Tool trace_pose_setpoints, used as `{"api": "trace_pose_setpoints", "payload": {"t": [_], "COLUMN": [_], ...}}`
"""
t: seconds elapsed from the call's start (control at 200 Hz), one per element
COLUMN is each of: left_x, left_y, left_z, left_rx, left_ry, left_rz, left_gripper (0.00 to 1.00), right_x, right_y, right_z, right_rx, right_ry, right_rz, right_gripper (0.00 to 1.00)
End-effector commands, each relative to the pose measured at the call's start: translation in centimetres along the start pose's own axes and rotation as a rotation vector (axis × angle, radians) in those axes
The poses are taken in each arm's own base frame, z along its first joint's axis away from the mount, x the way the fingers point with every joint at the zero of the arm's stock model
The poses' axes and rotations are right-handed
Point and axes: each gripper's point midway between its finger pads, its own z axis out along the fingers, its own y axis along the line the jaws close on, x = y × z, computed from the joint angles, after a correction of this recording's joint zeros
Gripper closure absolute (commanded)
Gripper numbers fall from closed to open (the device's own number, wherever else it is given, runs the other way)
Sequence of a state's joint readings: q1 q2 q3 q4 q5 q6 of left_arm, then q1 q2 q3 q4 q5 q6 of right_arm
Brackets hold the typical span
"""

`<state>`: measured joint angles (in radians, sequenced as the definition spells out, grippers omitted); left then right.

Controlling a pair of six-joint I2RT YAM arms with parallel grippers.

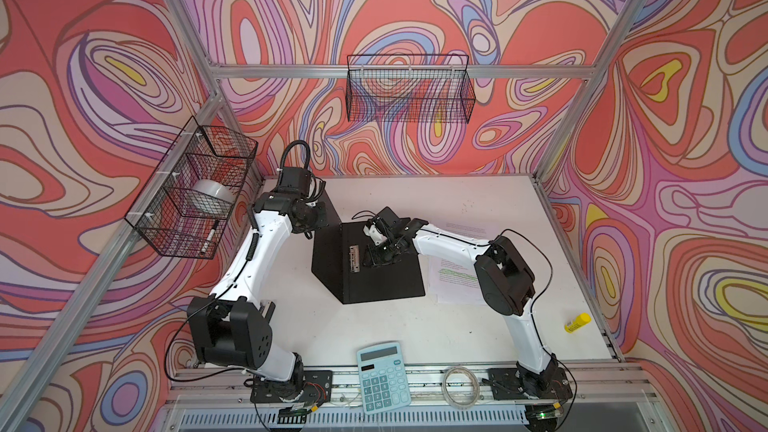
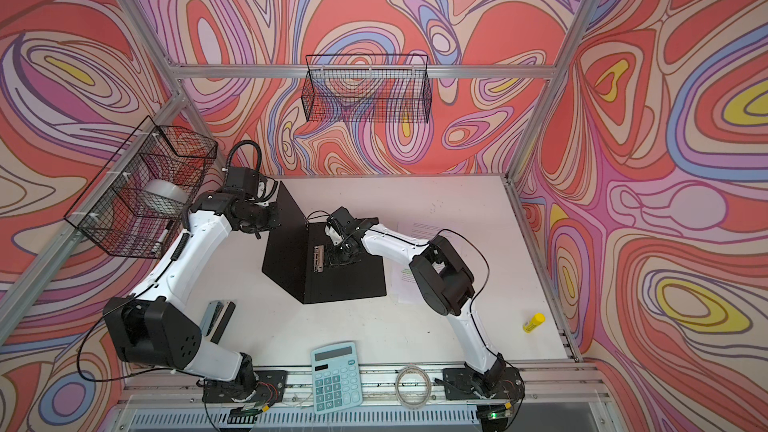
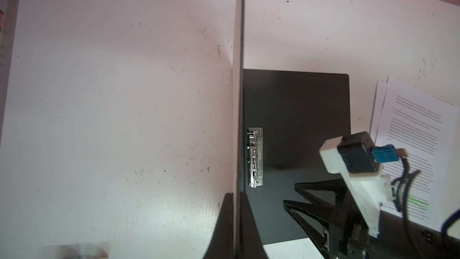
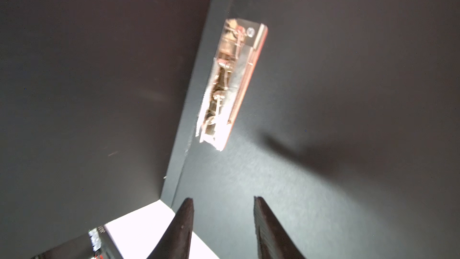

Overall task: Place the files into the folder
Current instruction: 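Hold the cover upright with left gripper while right gripper reaches the metal clip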

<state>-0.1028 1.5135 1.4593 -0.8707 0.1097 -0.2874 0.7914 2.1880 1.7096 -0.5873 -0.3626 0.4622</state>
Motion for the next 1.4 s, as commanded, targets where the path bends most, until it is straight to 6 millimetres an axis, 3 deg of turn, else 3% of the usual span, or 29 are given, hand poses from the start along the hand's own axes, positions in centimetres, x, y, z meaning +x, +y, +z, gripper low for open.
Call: {"api": "trace_pose_setpoints", "payload": {"t": [0.0, 0.245, 0.811, 1.397], "left_x": [0.0, -0.1, -0.2, -0.1], "left_y": [-0.3, -0.4, -0.7, -0.8], "left_z": [-0.4, -0.7, -1.0, -1.0], "left_rx": [0.015, 0.021, 0.040, 0.047], "left_ry": [0.011, 0.008, 0.001, 0.002], "left_rz": [0.008, 0.007, 0.004, 0.001], "left_gripper": [1.00, 1.00, 1.00, 1.00], "right_x": [-0.1, -0.3, -0.2, -0.2], "right_y": [1.1, 2.7, 1.8, 1.4], "right_z": [1.2, 3.2, 5.2, 6.0], "right_rx": [-0.014, -0.042, -0.025, -0.023], "right_ry": [0.013, 0.029, 0.046, 0.051], "right_rz": [-0.013, -0.017, 0.006, 0.020], "right_gripper": [0.61, 0.65, 0.72, 0.81]}}
